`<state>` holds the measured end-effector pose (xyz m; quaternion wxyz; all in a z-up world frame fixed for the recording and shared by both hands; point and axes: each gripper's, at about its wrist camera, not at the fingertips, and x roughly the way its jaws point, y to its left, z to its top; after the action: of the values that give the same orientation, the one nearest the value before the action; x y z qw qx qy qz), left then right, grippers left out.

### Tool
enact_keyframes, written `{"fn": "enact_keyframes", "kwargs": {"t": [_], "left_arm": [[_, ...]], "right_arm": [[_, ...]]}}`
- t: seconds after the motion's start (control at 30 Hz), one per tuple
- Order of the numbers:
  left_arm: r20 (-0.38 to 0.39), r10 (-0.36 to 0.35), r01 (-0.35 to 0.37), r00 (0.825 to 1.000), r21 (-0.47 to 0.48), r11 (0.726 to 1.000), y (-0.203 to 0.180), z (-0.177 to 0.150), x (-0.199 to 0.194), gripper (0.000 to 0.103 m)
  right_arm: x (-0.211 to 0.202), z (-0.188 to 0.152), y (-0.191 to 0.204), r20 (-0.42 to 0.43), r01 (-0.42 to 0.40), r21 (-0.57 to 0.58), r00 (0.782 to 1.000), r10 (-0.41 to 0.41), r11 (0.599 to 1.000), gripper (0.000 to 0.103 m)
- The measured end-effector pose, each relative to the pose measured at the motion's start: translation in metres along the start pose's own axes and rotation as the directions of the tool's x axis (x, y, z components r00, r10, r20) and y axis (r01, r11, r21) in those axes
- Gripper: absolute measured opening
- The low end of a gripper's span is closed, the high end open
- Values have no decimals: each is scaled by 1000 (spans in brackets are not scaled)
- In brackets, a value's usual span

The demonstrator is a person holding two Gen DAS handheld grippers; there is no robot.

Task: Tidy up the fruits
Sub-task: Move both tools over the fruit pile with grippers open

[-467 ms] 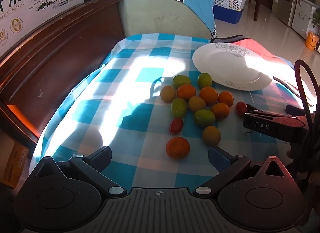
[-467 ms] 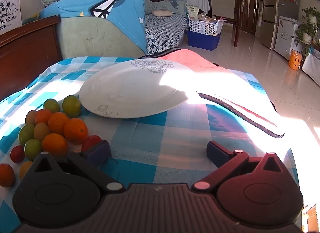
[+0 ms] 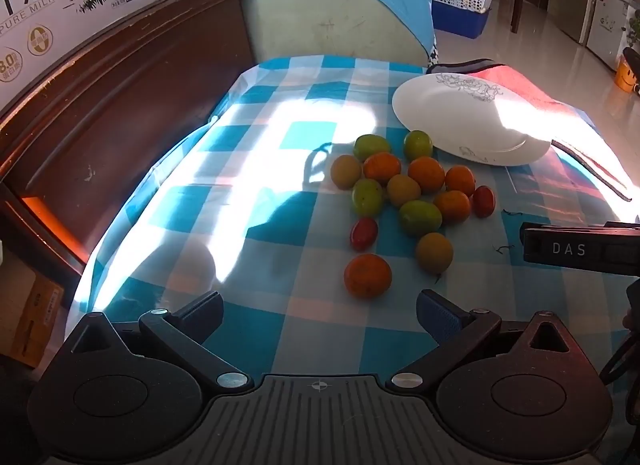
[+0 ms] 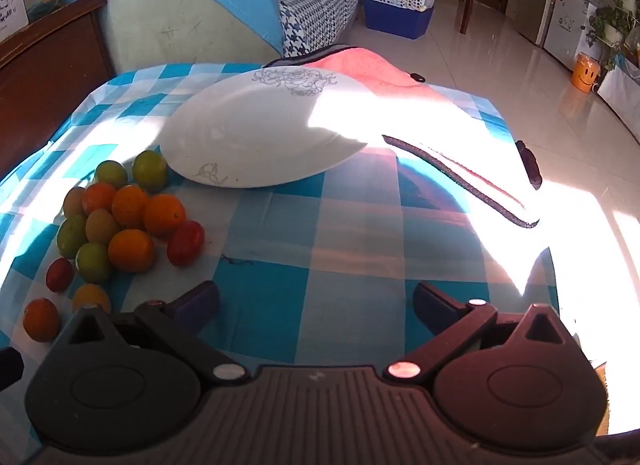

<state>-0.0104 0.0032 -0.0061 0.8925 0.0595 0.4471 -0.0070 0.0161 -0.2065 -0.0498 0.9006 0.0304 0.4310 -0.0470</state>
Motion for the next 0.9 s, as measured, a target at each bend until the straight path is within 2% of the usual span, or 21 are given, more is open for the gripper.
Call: {"fn": "enact_keyframes", "kwargs": {"t": [0.13, 0.23, 0.4, 0.5, 0.9], "left_arm": [[-1, 7, -7, 1000, -11, 1000, 3, 1, -1, 103], [-5, 14, -14, 1000, -14, 1000, 4, 1, -1, 103], [-17, 32, -32, 999, -17, 999, 7, 1, 1, 103], [-19, 39, -39, 999, -19, 999, 9, 1, 1, 103], [-46, 66, -66, 997, -20, 998, 8, 2, 5, 103]], "right_arm": [[-18, 0, 5, -1, 27, -53, 1000, -27, 998, 102], [-31, -2, 6, -4, 18, -67, 1000, -18, 998, 102], [-47, -3, 3, -35, -19, -18, 999, 18, 1000, 102], [-52, -4, 6, -38, -47, -10, 998, 47, 999, 102], [-50, -11, 25, -82, -38, -65, 996, 33, 997, 102]]}}
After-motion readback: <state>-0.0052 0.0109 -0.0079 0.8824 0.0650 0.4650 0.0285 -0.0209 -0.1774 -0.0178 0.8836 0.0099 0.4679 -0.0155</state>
